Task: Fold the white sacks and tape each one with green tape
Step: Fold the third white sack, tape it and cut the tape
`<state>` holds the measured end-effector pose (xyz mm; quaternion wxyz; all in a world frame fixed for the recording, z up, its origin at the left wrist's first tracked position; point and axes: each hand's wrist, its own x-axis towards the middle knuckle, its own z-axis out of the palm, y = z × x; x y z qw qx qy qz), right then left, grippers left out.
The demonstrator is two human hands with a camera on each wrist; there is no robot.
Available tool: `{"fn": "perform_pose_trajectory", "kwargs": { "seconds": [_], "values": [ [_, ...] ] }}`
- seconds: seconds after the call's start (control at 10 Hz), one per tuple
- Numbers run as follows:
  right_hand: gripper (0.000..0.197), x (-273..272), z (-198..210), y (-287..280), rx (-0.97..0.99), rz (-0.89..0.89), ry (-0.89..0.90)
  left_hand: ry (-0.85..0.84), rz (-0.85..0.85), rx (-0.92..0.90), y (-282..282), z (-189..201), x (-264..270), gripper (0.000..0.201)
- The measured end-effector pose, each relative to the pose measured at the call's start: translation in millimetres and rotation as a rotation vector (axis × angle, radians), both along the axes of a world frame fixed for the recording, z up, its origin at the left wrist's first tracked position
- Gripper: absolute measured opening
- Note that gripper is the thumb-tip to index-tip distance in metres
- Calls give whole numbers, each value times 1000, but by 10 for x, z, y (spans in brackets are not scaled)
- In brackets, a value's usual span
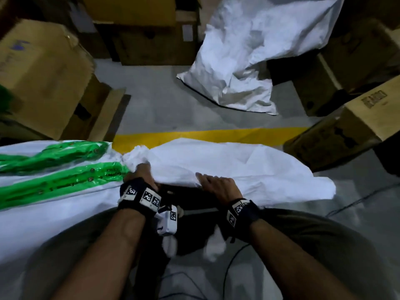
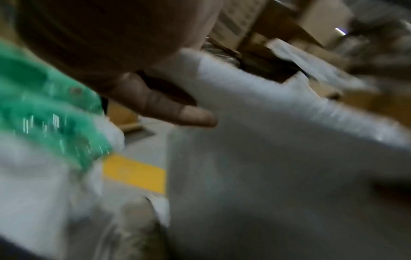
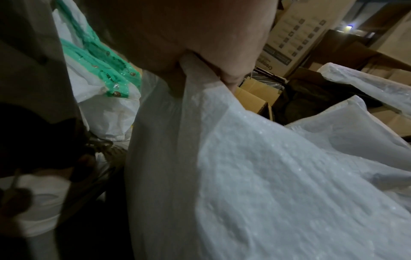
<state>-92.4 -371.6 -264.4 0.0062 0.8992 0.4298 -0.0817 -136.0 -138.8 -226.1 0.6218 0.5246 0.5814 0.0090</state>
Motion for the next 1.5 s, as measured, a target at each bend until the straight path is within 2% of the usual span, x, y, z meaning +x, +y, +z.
{"fn": "perform_pose_trajectory", "kwargs": {
  "seconds": [0.1, 0.2, 0.3, 0.4, 0.5, 0.6, 0.7, 0.8, 0.9, 1.0, 1.1, 1.2, 1.3, 1.4, 1.5],
  "values": [
    [87, -12, 7, -9, 23, -20, -17, 25, -78, 286, 63, 114, 51, 63],
    [75, -19, 44, -48, 37, 47, -137, 51, -163, 237, 246, 151, 147, 59],
    [51, -44, 64, -11, 61, 37, -198, -95, -23, -145, 265, 135, 140, 49],
    [57, -70, 125, 62, 73, 23, -158, -129, -24, -249, 154, 239, 78, 43],
    [55, -49, 172, 2, 109, -23, -114, -143, -82, -122, 295, 301, 60, 39],
    [48, -31, 244, -81, 127, 10, -91, -221, -107, -195, 519, 379, 28, 15],
    [51, -28, 256, -132, 139, 22, -25, -185, -73, -267, 542, 452, 0, 33],
    [48, -43, 266, -135, 158, 3, -19, -133, -170, -222, 431, 570, 18, 53],
    [30, -62, 346, -144, 195, -11, -54, -70, -208, -135, 399, 579, 55, 53],
    [27, -45, 318, -167, 158, -63, -84, -53, -222, -142, 392, 518, 110, 27],
    [65, -27, 279, -100, 60, -162, -51, -89, -231, -152, 398, 511, 237, 22],
    [97, -74, 279, 38, 64, -333, -17, -128, -266, -155, 373, 568, 361, 33],
    [113, -102, 318, 218, 153, -403, -9, -120, -333, -180, 319, 621, 372, 37],
    [102, -126, 379, 396, 170, -344, 3, -116, -376, -184, 242, 654, 331, 23],
    [99, -190, 406, 551, 169, -332, 12, -95, -440, -234, 245, 683, 331, 35]
  ]
}}
